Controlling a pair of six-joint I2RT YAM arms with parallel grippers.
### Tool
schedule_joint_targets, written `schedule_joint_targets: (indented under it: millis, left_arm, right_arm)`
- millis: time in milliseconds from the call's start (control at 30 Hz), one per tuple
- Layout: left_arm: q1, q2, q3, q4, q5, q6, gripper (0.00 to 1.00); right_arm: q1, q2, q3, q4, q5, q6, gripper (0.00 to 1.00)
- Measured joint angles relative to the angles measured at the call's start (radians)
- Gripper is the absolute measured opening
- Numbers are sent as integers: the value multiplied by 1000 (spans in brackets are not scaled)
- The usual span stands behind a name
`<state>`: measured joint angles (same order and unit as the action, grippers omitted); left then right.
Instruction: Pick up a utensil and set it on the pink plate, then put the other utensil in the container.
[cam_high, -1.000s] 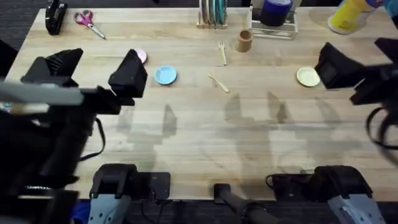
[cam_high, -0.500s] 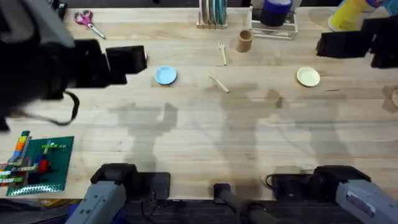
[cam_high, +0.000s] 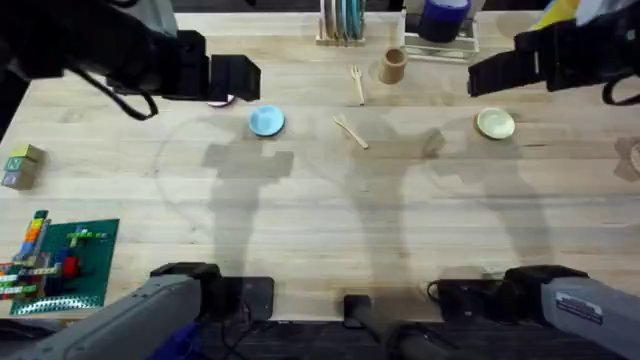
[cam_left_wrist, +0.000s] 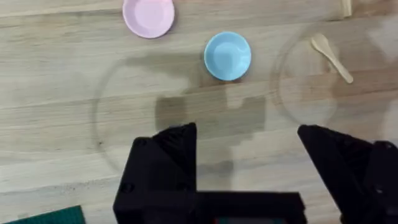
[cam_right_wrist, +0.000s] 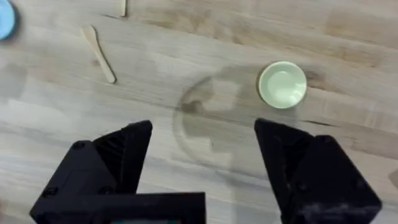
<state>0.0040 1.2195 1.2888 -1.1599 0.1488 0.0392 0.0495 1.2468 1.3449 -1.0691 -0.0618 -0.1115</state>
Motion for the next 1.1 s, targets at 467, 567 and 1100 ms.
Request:
schedule_joint_targets:
  millis: [467,567,1100]
  left_arm:
    - [-134,62,2,-26,-47,-257,998]
    - [-240,63,2,-4,-76,-406,998]
    - [-580,360,14,170,-178,-903,998]
  right_arm:
    - [0,5,0,-1,-7,-17,998]
    - [0,5,0,-1,-6,-17,998]
    - [0,5,1,-2,-7,-17,998]
